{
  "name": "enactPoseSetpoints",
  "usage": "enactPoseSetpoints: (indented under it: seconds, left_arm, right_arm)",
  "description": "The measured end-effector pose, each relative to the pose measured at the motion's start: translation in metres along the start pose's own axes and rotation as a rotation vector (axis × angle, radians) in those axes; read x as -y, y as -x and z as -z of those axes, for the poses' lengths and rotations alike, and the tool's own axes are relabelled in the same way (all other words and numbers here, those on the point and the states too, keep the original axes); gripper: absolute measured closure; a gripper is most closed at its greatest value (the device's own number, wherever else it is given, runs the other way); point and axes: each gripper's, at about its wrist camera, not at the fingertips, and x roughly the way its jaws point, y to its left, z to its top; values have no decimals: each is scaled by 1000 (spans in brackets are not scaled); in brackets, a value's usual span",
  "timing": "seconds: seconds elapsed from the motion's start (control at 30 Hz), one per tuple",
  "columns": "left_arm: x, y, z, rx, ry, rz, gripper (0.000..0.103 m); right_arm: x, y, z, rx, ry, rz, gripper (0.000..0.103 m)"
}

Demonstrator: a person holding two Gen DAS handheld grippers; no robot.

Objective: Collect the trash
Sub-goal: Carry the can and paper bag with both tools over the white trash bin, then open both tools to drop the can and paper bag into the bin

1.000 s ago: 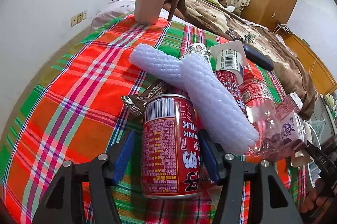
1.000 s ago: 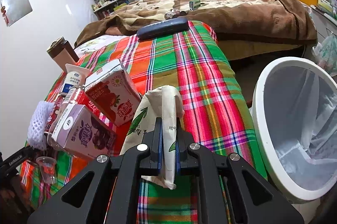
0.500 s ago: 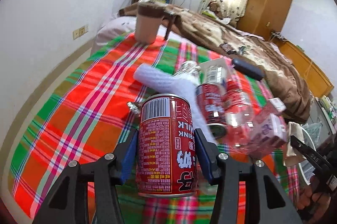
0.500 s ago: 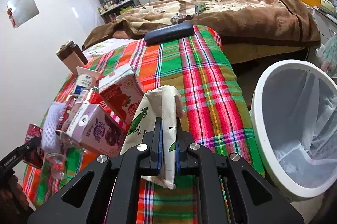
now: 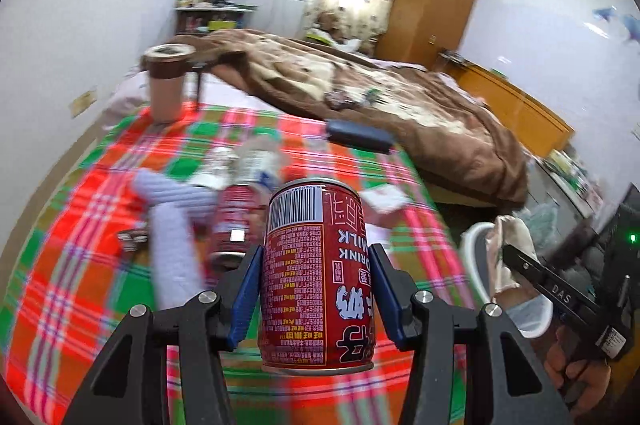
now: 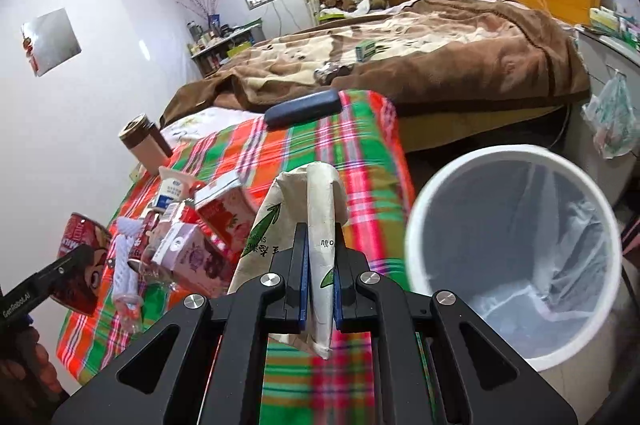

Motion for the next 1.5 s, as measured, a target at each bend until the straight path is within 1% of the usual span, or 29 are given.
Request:
enactPoseSetpoints:
  seconds: [0.1, 0.27, 0.47, 0.6, 0.8, 0.93, 1.0, 1.13, 1.23, 1.27, 1.3, 1.33, 1.37, 1.4, 1.47, 1.5]
  left_arm:
    - [27, -7, 1, -13, -30, 48, 51]
    - [68, -18, 1, -28, -83, 105, 51]
    - [126, -36, 2, -53, -161, 180, 51]
    - [165, -56, 7, -105, -193, 247, 51]
    - [207, -85, 20, -185, -218, 324, 51]
    - [229, -106, 30, -226, -251, 317, 51]
    - [238, -113, 34, -228, -273, 302, 51]
    - [247, -122, 39, -243, -285, 309, 51]
    - [250, -125, 38, -229, -288, 306, 50]
    - [250, -125, 38, -226, -288, 305, 46]
    - [250, -125, 37, -221, -289, 296, 38]
    - [250, -124, 37, -216, -291, 288, 35]
    - [249, -122, 35, -208, -293, 286, 33]
    - [248, -121, 35, -205, -290, 288, 33]
    - [245, -118, 33, -200, -285, 287, 33]
    - [242, -115, 32, -191, -284, 282, 33]
  right_arm:
    - [14, 7, -3, 13, -18, 27, 94]
    - [38, 17, -6, 30, -49, 72, 94]
    - [68, 22, -10, 32, -78, 130, 94]
    - [92, 21, -8, 7, -95, 172, 94]
    - [121, 11, -4, -37, -112, 227, 94]
    - [134, 6, 0, -71, -110, 258, 94]
    - [139, 4, 2, -82, -105, 267, 93]
    - [148, 4, 3, -92, -111, 284, 93]
    - [152, 2, 3, -103, -114, 282, 91]
    - [153, 2, 3, -107, -117, 281, 90]
    - [153, 2, 3, -108, -119, 283, 90]
    - [154, 3, 4, -104, -122, 286, 89]
    - [154, 4, 4, -100, -125, 288, 83]
    - [153, 5, 4, -95, -126, 290, 75]
    - [152, 6, 3, -84, -123, 287, 66]
    - [150, 8, 3, -77, -120, 286, 65]
